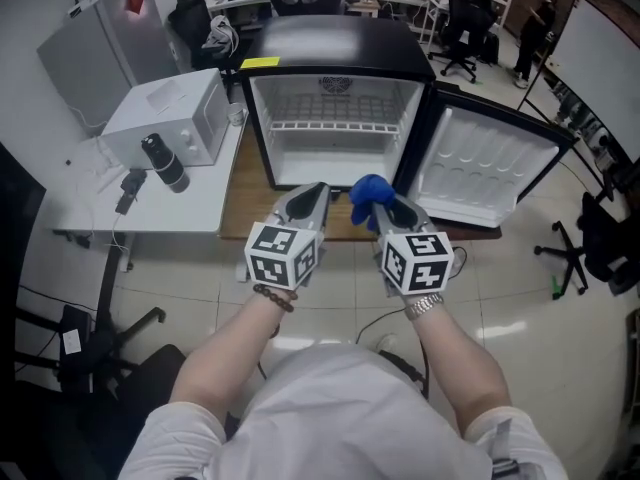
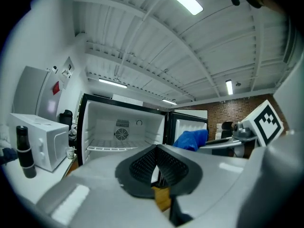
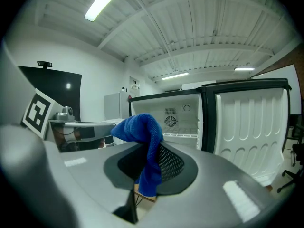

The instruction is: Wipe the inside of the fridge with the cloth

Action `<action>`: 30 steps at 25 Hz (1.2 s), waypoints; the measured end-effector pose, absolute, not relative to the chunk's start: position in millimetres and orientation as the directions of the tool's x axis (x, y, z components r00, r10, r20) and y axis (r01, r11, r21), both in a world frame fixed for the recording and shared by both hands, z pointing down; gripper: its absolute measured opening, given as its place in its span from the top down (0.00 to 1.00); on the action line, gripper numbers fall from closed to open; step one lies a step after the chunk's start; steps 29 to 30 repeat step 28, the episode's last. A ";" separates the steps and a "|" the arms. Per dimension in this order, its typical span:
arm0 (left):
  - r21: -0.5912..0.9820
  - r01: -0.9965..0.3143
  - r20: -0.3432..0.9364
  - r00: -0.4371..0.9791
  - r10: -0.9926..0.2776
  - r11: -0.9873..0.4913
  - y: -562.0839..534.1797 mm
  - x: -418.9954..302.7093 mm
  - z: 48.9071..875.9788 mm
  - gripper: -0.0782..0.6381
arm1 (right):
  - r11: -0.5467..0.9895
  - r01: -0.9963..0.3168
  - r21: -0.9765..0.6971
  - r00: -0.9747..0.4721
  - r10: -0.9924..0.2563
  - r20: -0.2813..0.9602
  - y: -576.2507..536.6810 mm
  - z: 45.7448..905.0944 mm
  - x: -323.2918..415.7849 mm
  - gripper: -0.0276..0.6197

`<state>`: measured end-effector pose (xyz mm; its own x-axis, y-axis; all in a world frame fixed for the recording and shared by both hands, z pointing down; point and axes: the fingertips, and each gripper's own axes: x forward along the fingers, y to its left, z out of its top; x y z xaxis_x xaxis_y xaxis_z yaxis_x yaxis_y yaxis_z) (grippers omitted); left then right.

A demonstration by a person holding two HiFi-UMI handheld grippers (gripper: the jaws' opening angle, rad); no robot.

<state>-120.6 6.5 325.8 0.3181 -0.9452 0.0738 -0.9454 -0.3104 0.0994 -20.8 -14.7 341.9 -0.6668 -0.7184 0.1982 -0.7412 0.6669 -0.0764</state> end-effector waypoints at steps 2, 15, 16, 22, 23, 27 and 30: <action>0.079 -0.946 0.070 0.321 -0.944 -0.316 10.9 -120.2 322.4 0.88 | 0.664 -0.744 -0.075 -0.664 -0.722 0.195 -11.2 340.8 -21.3 0.87; 0.022 -0.947 0.050 0.321 -0.946 -0.320 21.8 -120.1 310.6 0.88 | 0.671 -0.740 -0.044 -0.667 -0.725 0.168 4.8 331.4 -28.1 0.87; 0.019 -0.947 0.048 0.321 -0.946 -0.321 22.0 -119.5 309.6 0.88 | 0.671 -0.740 -0.044 -0.668 -0.725 0.168 5.1 331.3 -28.4 0.87; 0.012 -0.947 0.044 0.322 -0.946 -0.322 22.7 -119.8 310.4 0.88 | 0.670 -0.741 -0.044 -0.667 -0.726 0.165 5.8 332.8 -30.3 0.87; 0.009 -0.947 0.045 0.321 -0.946 -0.321 22.3 -120.4 311.4 0.88 | 0.671 -0.741 -0.044 -0.667 -0.726 0.164 5.3 333.0 -30.6 0.87; 0.000 -0.947 0.051 0.321 -0.946 -0.321 19.3 -121.1 314.3 0.88 | 0.671 -0.740 -0.042 -0.668 -0.726 0.164 2.7 334.0 -31.6 0.87; -0.001 -0.947 0.051 0.321 -0.946 -0.322 18.6 -120.9 314.3 0.88 | 0.671 -0.740 -0.041 -0.668 -0.726 0.165 2.0 334.4 -32.0 0.87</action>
